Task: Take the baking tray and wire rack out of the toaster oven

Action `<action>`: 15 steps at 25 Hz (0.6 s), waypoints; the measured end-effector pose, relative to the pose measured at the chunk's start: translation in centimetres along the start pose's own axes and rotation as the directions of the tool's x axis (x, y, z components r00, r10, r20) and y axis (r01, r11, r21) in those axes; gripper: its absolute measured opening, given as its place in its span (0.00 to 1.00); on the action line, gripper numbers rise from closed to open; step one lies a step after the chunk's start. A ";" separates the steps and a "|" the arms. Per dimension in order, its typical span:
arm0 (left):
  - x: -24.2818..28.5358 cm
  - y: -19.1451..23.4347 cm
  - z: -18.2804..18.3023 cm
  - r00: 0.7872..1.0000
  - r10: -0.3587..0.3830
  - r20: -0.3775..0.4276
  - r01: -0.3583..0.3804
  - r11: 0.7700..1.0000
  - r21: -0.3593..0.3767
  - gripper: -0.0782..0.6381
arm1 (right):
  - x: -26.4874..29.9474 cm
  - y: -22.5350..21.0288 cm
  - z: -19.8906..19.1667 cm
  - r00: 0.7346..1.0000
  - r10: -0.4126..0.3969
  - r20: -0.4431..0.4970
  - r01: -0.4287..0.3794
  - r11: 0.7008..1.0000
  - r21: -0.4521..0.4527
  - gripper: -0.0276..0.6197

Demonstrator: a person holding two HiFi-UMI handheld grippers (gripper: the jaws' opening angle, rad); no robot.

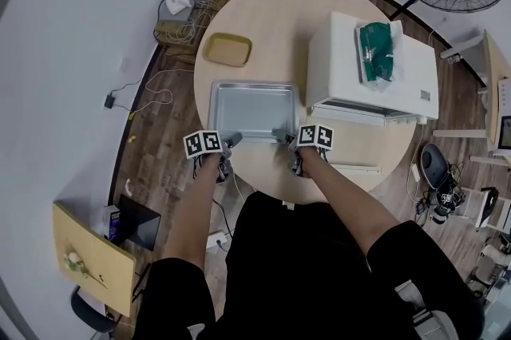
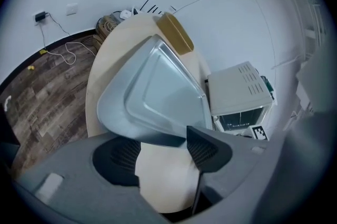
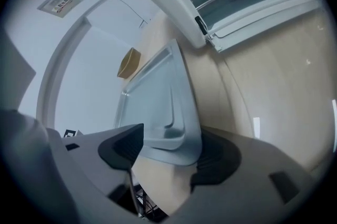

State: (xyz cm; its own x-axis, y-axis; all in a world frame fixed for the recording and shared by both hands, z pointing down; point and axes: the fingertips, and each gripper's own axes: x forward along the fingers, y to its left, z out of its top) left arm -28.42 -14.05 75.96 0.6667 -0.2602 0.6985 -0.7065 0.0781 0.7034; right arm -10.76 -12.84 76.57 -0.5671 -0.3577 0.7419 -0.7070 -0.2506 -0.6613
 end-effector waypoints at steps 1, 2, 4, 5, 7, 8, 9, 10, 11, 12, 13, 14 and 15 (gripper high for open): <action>-0.1 0.0 -0.2 1.000 0.013 -0.008 -0.013 1.000 0.022 0.47 | 0.0 0.0 -0.2 1.000 -0.003 -0.003 0.003 1.000 0.001 0.46; -0.3 0.1 -0.4 1.000 0.024 -0.013 -0.023 0.999 0.041 0.48 | -0.1 -0.1 -0.4 1.000 -0.007 -0.006 0.007 1.000 0.000 0.46; -0.7 0.4 -0.5 0.999 0.041 -0.009 -0.041 0.998 0.056 0.48 | -0.3 -0.1 -0.8 1.000 -0.021 -0.009 0.021 1.000 -0.002 0.46; -0.9 0.6 -0.5 0.999 0.052 0.004 -0.052 0.997 0.053 0.48 | -0.4 -0.1 -0.9 0.999 -0.032 -0.008 0.032 0.999 -0.003 0.47; -1.3 1.1 -0.3 0.996 0.082 0.044 -0.084 0.996 0.039 0.48 | -0.8 -0.3 -0.9 0.999 -0.054 -0.006 0.054 0.999 -0.005 0.48; -1.4 1.3 -0.3 0.994 0.096 0.060 -0.098 0.995 0.032 0.48 | -1.0 -0.4 -1.0 0.998 -0.061 -0.006 0.061 0.998 -0.005 0.49; -1.6 1.4 -0.4 0.992 0.106 0.070 -0.107 0.994 0.025 0.48 | -1.2 -0.5 -1.0 0.998 -0.067 -0.007 0.067 0.998 -0.006 0.49; -1.7 1.4 -0.6 0.991 0.110 0.075 -0.112 0.994 0.019 0.48 | -1.4 -0.5 -1.1 0.997 -0.073 -0.009 0.073 0.997 -0.008 0.49; -1.8 1.4 -0.8 0.991 0.111 0.078 -0.112 0.994 0.016 0.48 | -1.7 -0.5 -1.2 0.997 -0.078 -0.012 0.078 0.997 -0.013 0.49; -1.9 1.4 -1.0 0.991 0.110 0.080 -0.112 0.994 0.015 0.48 | -1.9 -0.4 -1.3 0.997 -0.082 -0.014 0.082 0.996 -0.020 0.49; -2.0 1.3 -1.1 0.991 0.108 0.082 -0.110 0.994 0.015 0.48 | -2.0 -0.4 -1.4 0.996 -0.086 -0.016 0.085 0.996 -0.029 0.49; -2.1 1.3 -1.2 0.991 0.107 0.086 -0.108 0.994 0.016 0.48 | -2.2 -0.3 -1.5 0.996 -0.088 -0.016 0.088 0.995 -0.037 0.49; -2.2 1.2 -1.3 0.990 0.105 0.091 -0.107 0.994 0.016 0.48 | -2.3 -0.3 -1.5 0.996 -0.090 -0.014 0.089 0.995 -0.044 0.49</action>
State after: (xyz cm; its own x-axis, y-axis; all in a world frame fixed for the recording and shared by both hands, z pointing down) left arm -30.46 -12.13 75.41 0.5646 -0.3375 0.7532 -0.7772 0.0898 0.6228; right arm -9.89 -10.57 75.25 -0.5068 -0.3214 0.7999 -0.7728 -0.2418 -0.5868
